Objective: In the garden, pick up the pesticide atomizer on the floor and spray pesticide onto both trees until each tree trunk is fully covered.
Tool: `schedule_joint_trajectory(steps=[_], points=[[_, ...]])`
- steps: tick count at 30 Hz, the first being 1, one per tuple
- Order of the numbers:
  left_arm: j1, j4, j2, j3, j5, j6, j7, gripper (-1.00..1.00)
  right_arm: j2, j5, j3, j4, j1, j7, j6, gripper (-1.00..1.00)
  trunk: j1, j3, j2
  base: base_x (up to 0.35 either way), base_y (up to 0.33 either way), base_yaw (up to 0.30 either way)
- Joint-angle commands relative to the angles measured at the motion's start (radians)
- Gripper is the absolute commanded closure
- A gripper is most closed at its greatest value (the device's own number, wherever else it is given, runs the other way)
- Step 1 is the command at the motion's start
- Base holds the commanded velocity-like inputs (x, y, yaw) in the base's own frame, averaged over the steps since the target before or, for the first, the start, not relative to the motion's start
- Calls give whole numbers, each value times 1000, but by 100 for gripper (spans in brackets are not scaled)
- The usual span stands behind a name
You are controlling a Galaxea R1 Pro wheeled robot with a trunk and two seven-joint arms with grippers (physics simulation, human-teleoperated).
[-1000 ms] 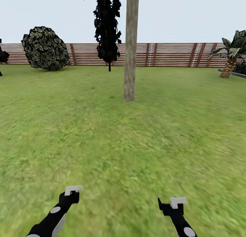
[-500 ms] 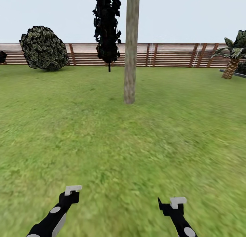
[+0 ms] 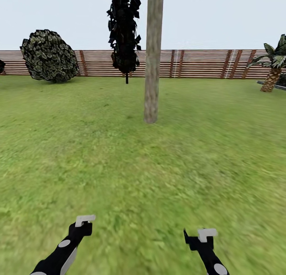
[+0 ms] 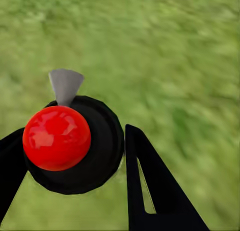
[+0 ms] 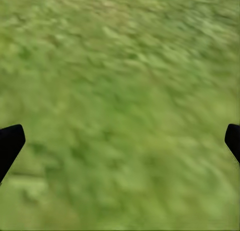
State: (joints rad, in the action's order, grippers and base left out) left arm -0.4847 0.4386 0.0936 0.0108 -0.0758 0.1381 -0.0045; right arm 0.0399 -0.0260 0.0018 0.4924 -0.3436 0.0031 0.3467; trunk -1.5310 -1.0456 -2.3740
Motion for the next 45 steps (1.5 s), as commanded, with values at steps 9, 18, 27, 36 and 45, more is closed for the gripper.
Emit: schedule_joint_trajectory(steps=[9, 18, 27, 36, 45], points=[[0, 0, 0, 0, 1, 0, 0, 100, 0, 1, 1, 0, 0, -1, 0, -100, 0, 0, 0, 338, 0, 0], [0, -1, 0, 0, 1, 0, 0, 100, 0, 1, 1, 0, 0, -2, 0, -100, 0, 0, 0, 338, 0, 0], [0, -1, 1, 0, 1, 0, 0, 100, 0, 1, 1, 0, 0, 0, 0, -100, 0, 0, 0, 338, 0, 0], [0, 0, 1, -1, 1, 0, 0, 100, 0, 1, 1, 0, 0, 0, 0, -100, 0, 0, 0, 338, 0, 0], [0, 0, 2, -1, 1, 0, 0, 100, 0, 1, 1, 0, 0, 0, 0, -100, 0, 0, 0, 338, 0, 0]])
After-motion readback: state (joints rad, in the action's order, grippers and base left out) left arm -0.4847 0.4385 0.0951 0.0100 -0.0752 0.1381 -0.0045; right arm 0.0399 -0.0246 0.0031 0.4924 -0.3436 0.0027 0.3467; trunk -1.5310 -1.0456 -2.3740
